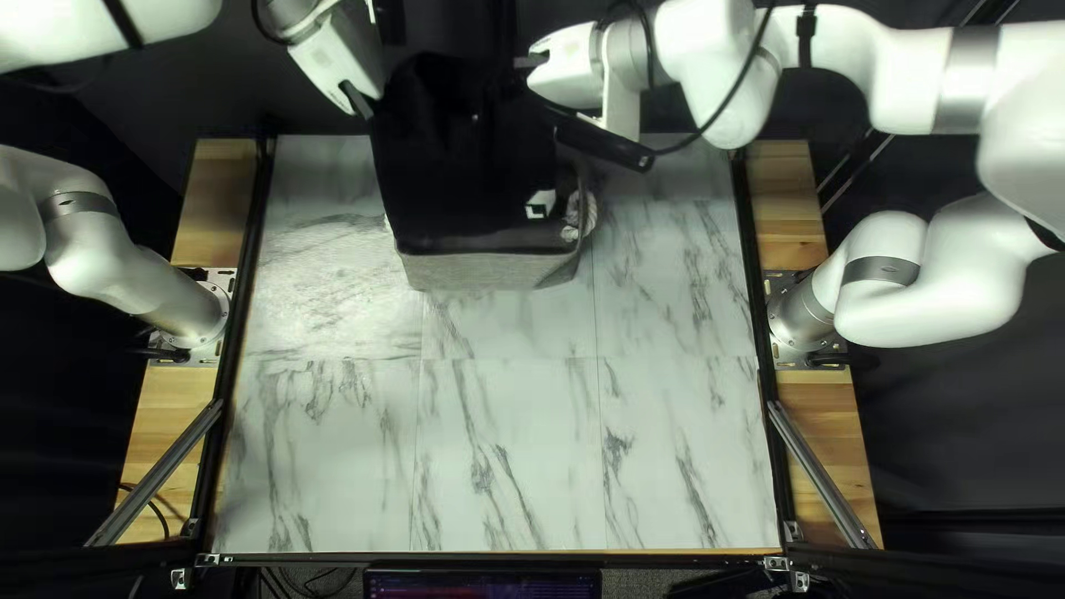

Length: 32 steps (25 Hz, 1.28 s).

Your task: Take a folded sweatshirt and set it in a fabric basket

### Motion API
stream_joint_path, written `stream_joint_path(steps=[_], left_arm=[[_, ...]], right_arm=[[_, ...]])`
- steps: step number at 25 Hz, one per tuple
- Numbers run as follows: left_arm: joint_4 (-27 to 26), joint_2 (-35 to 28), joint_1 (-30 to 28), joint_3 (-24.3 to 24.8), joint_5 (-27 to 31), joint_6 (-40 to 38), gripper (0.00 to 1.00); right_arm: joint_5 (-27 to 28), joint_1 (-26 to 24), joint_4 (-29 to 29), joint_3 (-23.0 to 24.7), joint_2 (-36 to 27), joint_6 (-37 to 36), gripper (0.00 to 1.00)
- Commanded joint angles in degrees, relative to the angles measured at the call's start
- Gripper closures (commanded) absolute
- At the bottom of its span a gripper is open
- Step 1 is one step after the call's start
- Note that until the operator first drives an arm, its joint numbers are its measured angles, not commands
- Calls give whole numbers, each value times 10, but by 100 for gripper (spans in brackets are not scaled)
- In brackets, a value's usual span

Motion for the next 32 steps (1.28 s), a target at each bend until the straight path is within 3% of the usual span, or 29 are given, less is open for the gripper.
stream_joint_path(steps=[1, 7, 15, 23, 27, 32], left_arm=[[-21, 18, 16, 20, -23, 40, 100], [-40, 47, 21, 34, -53, 76, 100], [-58, 70, 4, 63, -93, 91, 100], [-52, 52, -31, 92, -112, 58, 100], [-62, 50, -52, 126, -139, 53, 100], [-72, 41, -73, 155, -157, 44, 100]], right_arm=[[-25, -9, 119, 2, 21, -119, 100], [-38, -10, 223, 7, 30, -216, 100], [-73, 25, 391, 34, 37, -354, 100], [-88, 61, 230, 85, 10, -168, 100], [-114, 93, 274, 95, 26, -188, 100], [-133, 131, 404, 96, 43, -281, 100]])
